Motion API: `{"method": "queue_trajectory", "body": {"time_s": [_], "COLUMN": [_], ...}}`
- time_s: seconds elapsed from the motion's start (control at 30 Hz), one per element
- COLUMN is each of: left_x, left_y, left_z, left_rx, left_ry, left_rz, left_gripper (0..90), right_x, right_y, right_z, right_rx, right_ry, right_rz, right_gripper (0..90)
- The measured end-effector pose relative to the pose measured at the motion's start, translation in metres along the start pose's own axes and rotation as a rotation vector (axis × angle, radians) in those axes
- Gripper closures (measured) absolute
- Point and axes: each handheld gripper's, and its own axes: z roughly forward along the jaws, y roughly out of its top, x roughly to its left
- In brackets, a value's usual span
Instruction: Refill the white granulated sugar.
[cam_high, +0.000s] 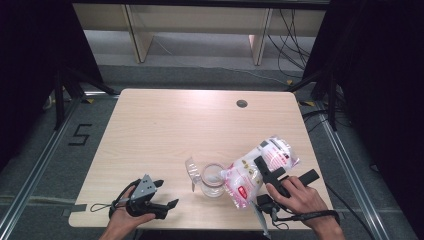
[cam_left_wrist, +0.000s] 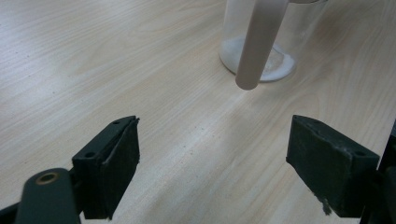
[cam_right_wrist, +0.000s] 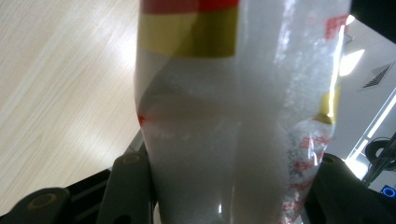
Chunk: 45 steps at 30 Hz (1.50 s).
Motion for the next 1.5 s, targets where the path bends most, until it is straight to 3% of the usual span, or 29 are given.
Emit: {"method": "queue_trajectory", "body": {"time_s": [0.03, 0.1, 0.23, 0.27, 0.47, 1.3, 1.47, 1.5], "left_x": [-0.001, 0.002, 0.001, -0.001, 0.000, 0.000, 0.001, 0.002], "left_y": [0.000, 0.001, 0.000, 0.000, 0.000, 0.000, 0.001, 0.001], "left_z": [0.000, -0.001, 0.001, 0.001, 0.001, 0.001, -0.001, -0.002], "left_rx": [-0.006, 0.004, 0.003, 0.005, -0.002, 0.013, 0.012, 0.025], "left_ry": [0.001, -0.001, -0.008, -0.007, -0.004, -0.009, -0.006, 0.002], "left_rz": [-0.004, 0.026, 0.020, 0.000, 0.005, -0.003, 0.004, 0.022], "left_gripper": [16.9, 16.9, 16.9, 16.9, 16.9, 16.9, 16.9, 16.9], "right_x": [-0.002, -0.003, -0.004, -0.004, -0.006, -0.011, -0.012, -0.012], "right_y": [0.000, 0.000, 0.002, 0.002, 0.003, 0.008, 0.011, 0.012], "right_z": [0.000, 0.000, 0.001, 0.001, 0.002, 0.005, 0.010, 0.010], "right_rx": [-0.006, -0.006, -0.011, -0.013, -0.012, -0.014, -0.023, -0.018], "right_ry": [0.011, -0.003, 0.010, 0.005, 0.027, 0.057, 0.082, 0.091], "right_rz": [-0.019, -0.031, -0.037, -0.038, -0.052, -0.067, -0.075, -0.072], "right_gripper": [53.2, 53.2, 53.3, 53.3, 53.4, 53.7, 53.8, 53.8]}}
